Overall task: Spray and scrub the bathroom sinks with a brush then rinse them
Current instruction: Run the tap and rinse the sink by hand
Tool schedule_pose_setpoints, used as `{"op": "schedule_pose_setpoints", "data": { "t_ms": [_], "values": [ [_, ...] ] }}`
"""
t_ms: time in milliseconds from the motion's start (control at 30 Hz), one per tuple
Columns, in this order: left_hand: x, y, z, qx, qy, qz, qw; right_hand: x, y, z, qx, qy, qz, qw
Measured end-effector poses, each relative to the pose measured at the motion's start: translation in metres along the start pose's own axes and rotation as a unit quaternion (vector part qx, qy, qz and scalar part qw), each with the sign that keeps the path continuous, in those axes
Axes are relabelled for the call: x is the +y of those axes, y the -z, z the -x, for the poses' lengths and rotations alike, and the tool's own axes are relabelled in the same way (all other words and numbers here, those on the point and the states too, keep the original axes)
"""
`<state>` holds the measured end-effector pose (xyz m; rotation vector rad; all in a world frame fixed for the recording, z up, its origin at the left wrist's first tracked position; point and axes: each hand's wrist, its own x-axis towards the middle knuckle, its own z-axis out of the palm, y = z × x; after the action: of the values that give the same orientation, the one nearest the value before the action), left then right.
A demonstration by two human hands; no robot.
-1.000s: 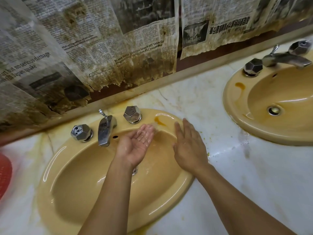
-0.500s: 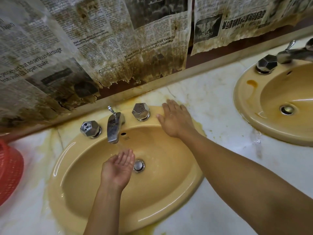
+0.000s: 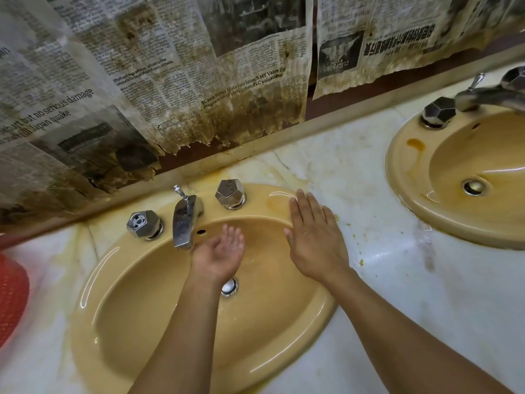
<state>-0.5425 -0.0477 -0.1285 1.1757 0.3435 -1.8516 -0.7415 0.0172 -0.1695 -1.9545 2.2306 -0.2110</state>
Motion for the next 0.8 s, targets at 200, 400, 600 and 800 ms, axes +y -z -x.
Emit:
{"op": "schedule_pose_setpoints", "data": {
  "t_ms": [200, 400, 600, 800],
  "values": [
    [-0.018, -0.011, 0.019, -0.127, -0.035, -0.009, 0.991, -0.009, 0.010, -0.014, -0.045, 0.047, 0.015, 0.998],
    [-0.017, 0.051, 0.020, -0.023, -0.056, -0.002, 0.998, -0.046, 0.018, -0.105, -0.111, 0.170, 0.058, 0.977],
    [0.004, 0.076, 0.026, 0.017, -0.073, -0.004, 0.997, -0.048, 0.013, -0.082, -0.072, 0.161, 0.073, 0.982],
    [0.015, 0.072, 0.026, 0.024, -0.059, -0.005, 0.998, -0.028, -0.015, -0.001, 0.070, 0.161, -0.071, 0.982]
  ]
}}
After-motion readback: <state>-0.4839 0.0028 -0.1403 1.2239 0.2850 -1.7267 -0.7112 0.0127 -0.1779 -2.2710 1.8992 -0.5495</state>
